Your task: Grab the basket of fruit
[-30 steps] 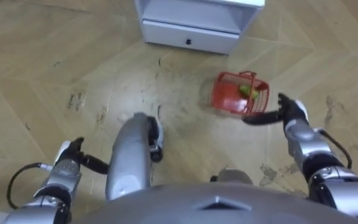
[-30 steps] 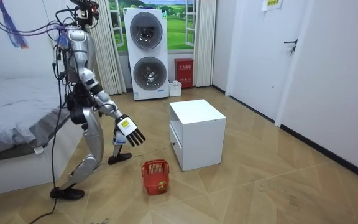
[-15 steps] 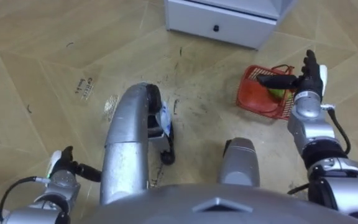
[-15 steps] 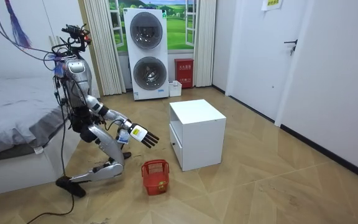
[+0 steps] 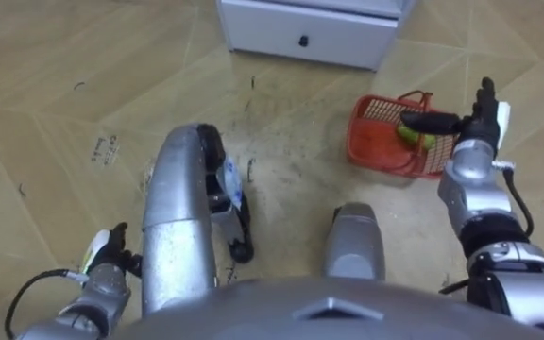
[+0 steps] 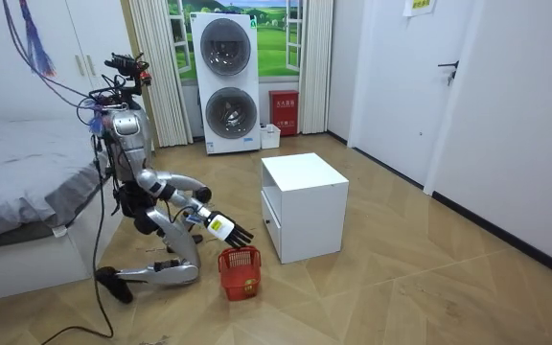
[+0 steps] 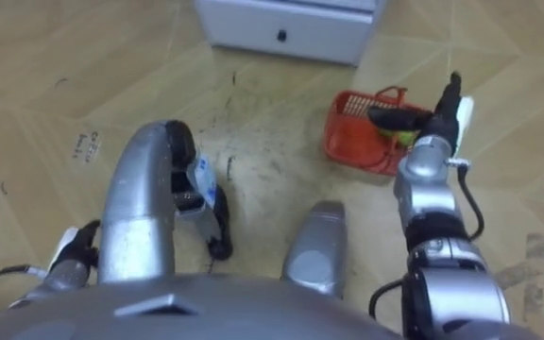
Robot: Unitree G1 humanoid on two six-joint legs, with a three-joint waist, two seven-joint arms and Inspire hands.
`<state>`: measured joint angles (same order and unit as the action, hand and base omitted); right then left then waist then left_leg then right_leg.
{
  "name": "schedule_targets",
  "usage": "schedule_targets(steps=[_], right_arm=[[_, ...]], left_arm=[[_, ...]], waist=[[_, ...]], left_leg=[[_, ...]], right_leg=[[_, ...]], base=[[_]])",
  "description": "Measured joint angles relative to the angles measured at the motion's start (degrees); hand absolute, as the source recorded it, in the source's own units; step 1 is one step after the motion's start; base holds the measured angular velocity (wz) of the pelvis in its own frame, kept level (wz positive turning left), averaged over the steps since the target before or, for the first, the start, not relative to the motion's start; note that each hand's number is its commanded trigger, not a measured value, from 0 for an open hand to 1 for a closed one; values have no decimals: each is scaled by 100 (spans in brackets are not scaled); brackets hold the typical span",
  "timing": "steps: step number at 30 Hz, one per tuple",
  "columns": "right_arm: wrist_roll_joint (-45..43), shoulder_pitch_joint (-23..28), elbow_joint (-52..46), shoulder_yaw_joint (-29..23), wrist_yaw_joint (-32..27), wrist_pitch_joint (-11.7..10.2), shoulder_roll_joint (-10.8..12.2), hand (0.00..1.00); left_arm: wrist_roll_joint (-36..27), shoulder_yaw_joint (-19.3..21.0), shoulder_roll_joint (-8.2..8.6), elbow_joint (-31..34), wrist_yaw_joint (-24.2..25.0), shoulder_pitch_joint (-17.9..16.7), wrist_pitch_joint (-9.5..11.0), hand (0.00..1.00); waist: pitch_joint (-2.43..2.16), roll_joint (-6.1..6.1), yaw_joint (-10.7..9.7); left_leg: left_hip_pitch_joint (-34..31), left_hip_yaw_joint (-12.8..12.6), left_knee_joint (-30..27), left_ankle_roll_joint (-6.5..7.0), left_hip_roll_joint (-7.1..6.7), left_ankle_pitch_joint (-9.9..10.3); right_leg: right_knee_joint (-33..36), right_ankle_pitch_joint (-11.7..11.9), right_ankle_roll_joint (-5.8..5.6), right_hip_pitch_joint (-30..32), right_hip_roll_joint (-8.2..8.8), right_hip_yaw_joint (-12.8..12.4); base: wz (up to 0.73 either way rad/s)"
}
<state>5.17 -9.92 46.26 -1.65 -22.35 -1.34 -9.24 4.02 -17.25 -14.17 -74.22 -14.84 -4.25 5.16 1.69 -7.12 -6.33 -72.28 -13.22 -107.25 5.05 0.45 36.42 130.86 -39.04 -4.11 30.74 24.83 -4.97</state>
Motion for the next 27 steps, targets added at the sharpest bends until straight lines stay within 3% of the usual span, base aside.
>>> schedule_targets(steps=[1,2,3,4,5,11,15,18,19,22,27], right_arm=[[-5,1,0,52,5,-2,0,0],[-21,-31,9,50,17,-3,-24,0],[-35,-69,14,49,22,1,-70,0],[-46,-89,0,63,14,-2,-59,0],[-43,-71,1,112,8,-2,-57,0],[0,-117,3,313,2,-2,-202,0],[4,-135,30,313,5,-2,-270,0],[6,-135,53,313,6,-2,-328,0],[5,-138,75,309,7,-2,-364,0],[4,-140,254,304,8,1,-446,0],[89,-393,730,413,71,14,-533,0]], left_arm=[[-4,1,-5,-3,0,-94,-25,0],[-4,12,29,-13,3,-154,-64,0],[-10,3,107,-9,20,-169,-92,0],[-14,-9,161,-42,59,-204,-96,0],[-19,-101,164,-81,106,-203,-95,0],[-13,-342,163,-125,302,-141,-80,0],[-8,-459,164,-117,314,-109,-74,0],[-10,-489,164,-117,314,-99,-71,0],[-14,-489,165,-116,314,-81,-70,0],[-37,-488,165,-116,314,-87,-76,0],[-141,-552,163,-116,391,-84,-101,0]], waist=[[-4,-36,-35],[25,0,-34],[88,36,7],[71,67,14],[68,49,-3],[35,61,-2],[30,112,49],[42,211,90],[60,258,127],[38,375,194],[42,382,212]], left_leg=[[-106,64,-158,-71,-83,-21],[-233,186,-359,-121,-94,-45],[-307,286,-389,-168,-103,-65],[-359,381,-339,-386,-236,-182],[-365,465,-290,-467,-318,-224],[-367,623,-217,-568,-320,-274],[-412,628,-190,-576,-313,-270],[-425,628,-127,-738,-307,-180],[-445,628,-117,-754,-305,-172],[-480,605,-94,-755,-307,-173],[-506,524,-38,-765,-303,-179]], right_leg=[[174,-65,30,-42,-22,-49],[358,-134,66,-75,-103,-62],[368,-125,75,-46,-215,-74],[396,-132,71,31,-213,-145],[396,-133,70,44,-234,-145],[439,-145,44,97,-393,-115],[501,-158,18,215,-398,-131],[557,-160,17,289,-395,-139],[589,-162,20,330,-395,-152],[620,-178,29,387,-380,-183],[660,-191,14,474,-325,-283]], base=[[0],[-8],[-18],[-17],[-8],[-1],[0],[2],[0],[0],[0]])
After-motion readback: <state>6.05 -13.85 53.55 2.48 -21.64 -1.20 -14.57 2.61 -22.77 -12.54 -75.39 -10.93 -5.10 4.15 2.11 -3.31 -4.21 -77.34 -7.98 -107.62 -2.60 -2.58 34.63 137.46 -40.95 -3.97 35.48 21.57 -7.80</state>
